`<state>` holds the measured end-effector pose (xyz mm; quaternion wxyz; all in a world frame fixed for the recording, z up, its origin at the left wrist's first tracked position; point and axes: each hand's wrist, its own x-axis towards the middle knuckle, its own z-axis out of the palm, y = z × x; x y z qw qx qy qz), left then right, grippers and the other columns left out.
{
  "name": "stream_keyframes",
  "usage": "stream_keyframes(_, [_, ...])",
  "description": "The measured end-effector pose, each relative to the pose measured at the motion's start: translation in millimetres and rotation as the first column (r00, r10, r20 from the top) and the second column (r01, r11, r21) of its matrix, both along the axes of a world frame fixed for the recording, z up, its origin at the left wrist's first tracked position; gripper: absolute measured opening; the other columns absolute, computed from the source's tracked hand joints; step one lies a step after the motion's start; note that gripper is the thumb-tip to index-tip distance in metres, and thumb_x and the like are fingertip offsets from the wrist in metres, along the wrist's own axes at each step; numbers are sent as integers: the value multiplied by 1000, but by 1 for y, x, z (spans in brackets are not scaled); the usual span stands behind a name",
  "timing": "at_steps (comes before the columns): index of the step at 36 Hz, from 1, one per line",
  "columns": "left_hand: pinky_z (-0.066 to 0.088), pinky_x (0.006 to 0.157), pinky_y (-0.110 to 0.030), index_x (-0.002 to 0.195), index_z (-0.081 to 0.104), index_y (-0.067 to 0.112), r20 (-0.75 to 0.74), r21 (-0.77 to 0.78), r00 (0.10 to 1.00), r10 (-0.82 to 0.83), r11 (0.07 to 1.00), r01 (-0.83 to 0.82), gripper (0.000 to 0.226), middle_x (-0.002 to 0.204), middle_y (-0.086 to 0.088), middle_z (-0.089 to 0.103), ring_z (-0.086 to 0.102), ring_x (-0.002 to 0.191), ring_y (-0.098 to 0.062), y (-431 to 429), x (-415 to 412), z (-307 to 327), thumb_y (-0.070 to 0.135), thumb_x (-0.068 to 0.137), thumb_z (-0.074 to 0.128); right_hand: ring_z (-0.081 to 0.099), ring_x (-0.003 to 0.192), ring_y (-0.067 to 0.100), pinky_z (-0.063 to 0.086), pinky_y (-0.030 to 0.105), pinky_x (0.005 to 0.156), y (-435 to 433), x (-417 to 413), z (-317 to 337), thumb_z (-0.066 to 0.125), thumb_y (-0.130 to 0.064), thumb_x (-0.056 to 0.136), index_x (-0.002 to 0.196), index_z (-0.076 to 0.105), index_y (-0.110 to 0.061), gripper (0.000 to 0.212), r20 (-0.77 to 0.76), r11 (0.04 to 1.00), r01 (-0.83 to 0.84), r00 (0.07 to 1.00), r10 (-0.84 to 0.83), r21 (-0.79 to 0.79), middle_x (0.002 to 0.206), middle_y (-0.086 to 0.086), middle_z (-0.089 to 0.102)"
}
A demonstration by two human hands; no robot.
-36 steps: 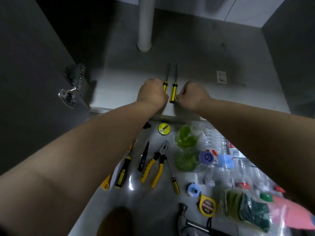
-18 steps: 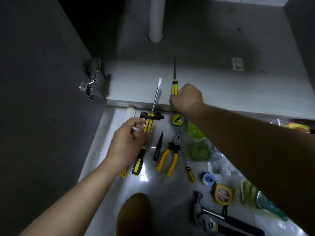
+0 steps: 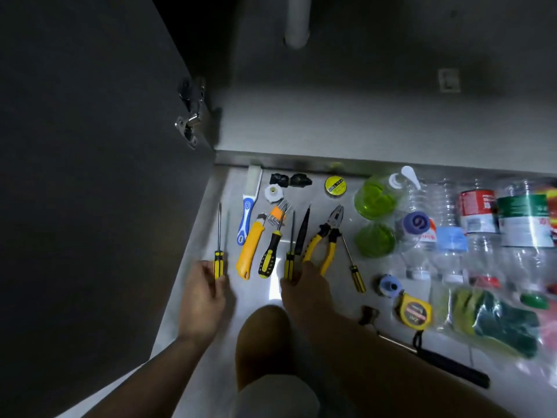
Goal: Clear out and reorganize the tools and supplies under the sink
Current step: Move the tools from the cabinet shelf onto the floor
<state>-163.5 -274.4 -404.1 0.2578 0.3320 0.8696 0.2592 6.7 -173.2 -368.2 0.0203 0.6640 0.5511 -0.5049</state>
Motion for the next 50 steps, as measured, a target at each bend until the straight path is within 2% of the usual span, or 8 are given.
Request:
stream_keyframes(5, [51,79,-39,109,53,24,16,-107,1000,19,994,-17,17,102,-2,62,61,91,-21,-2,-6,-5,19,97,64,61,113,27,50,35,93,-3,-5,-7,63,-32,96,122,51,-11,35,86,998,-35,996,40,-60,121,10,62])
stream_keyframes(9, [47,79,-34,109,56,23,65,-136,997,31,990,-22,16,104,-2,62,59,89,-16,5,-6,-7,18,97,66,44,138,31,35,44,114,-1,-13,-9,53,-35,102,148,34,-9,57,156,981,-100,980,127,-168,149,17,44])
stream_keyframes(15, [53,84,-39,109,59,18,52,-147,999,16,989,-8,17,102,-2,63,61,93,-20,17,-5,-4,18,95,68,62,106,29,39,30,75,9,-5,-16,51,-22,98,121,53,-11,25,206,992,-88,973,104,-85,116,11,63])
stream_keyframes(20, [48,95,-41,119,60,10,-132,-152,987,-86,986,66,31,116,-9,55,52,110,-25,26,3,13,15,91,70,65,106,27,49,30,78,18,-3,-2,56,-19,97,119,57,-11,24,144,987,-153,977,157,-44,117,11,65])
stream_keyframes(25, [49,97,-33,120,61,15,-4,-18,973,-233,972,233,26,122,-6,51,54,112,-20,67,23,53,13,95,65,68,106,37,56,43,92,46,4,61,50,-12,98,114,63,1,25,-67,910,-381,925,375,-165,112,22,69])
stream_keyframes(32, [51,86,-32,111,65,15,92,110,770,-631,775,622,17,103,-9,65,64,94,-26,156,78,184,10,95,63,68,67,19,51,26,58,76,83,210,55,-7,95,100,63,-6,10,-178,974,-225,958,226,27,88,19,70])
stream_keyframes(41, [48,91,-25,130,62,14,50,-113,436,-899,428,897,35,123,-8,69,65,111,-25,198,158,335,25,97,66,67,63,17,50,22,54,81,195,317,55,-6,92,86,61,-11,11,-125,970,-46,989,77,237,75,9,64])
stream_keyframes(50, [54,91,-30,113,71,11,38,-116,438,-898,431,895,21,112,-6,71,67,105,-23,196,231,362,21,96,66,66,69,24,51,28,57,79,297,300,58,-15,91,87,59,-14,4,42,976,48,997,-58,215,81,9,64])
